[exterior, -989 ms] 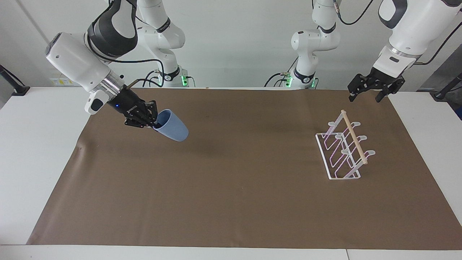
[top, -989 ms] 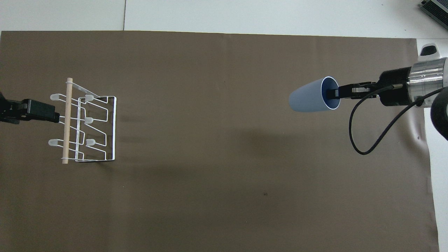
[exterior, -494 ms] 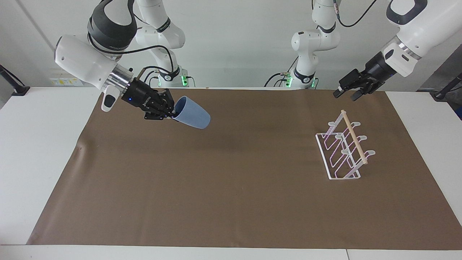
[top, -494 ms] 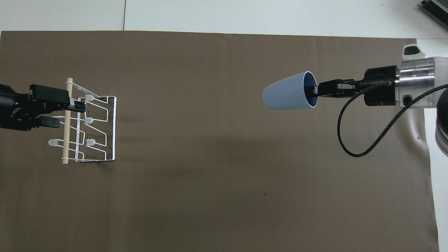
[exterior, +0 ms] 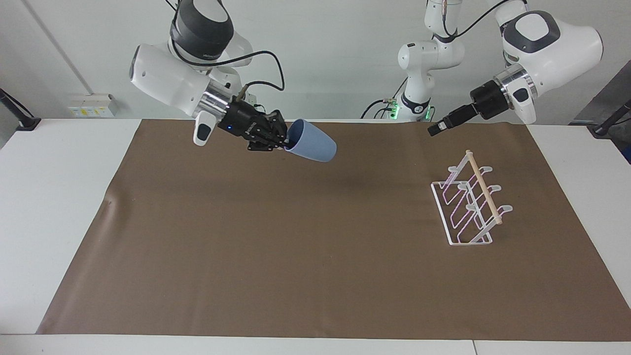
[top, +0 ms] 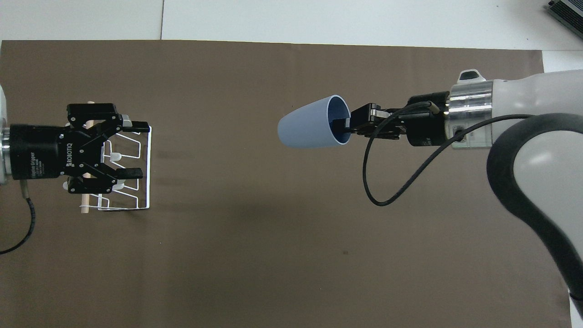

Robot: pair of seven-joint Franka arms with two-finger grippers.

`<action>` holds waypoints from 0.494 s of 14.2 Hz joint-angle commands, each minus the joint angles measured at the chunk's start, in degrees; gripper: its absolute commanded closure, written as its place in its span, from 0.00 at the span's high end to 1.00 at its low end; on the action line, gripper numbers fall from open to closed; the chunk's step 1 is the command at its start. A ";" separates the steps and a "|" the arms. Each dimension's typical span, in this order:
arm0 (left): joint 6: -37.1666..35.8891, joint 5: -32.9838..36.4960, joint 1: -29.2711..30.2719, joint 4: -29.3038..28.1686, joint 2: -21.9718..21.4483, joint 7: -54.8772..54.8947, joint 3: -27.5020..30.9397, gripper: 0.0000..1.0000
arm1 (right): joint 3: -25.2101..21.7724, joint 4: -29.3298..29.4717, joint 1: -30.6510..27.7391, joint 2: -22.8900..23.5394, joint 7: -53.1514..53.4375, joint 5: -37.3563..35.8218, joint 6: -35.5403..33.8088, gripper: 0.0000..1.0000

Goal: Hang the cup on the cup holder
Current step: 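Lift the cup with the right gripper while the left gripper approaches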

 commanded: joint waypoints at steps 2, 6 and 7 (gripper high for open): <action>8.12 -12.24 -2.80 -7.53 -3.77 -7.40 0.05 1.00 | 6.58 -1.52 -1.34 -0.69 8.89 1.53 8.83 0.00; 26.20 -23.23 -12.98 -9.12 -3.33 -16.01 -0.57 1.00 | 9.39 -1.87 -0.90 -0.61 12.50 1.53 11.92 0.00; 29.90 -24.13 -15.62 -9.12 -3.16 -17.33 -0.48 1.00 | 10.18 -1.95 -0.90 -0.61 13.55 1.53 13.50 0.00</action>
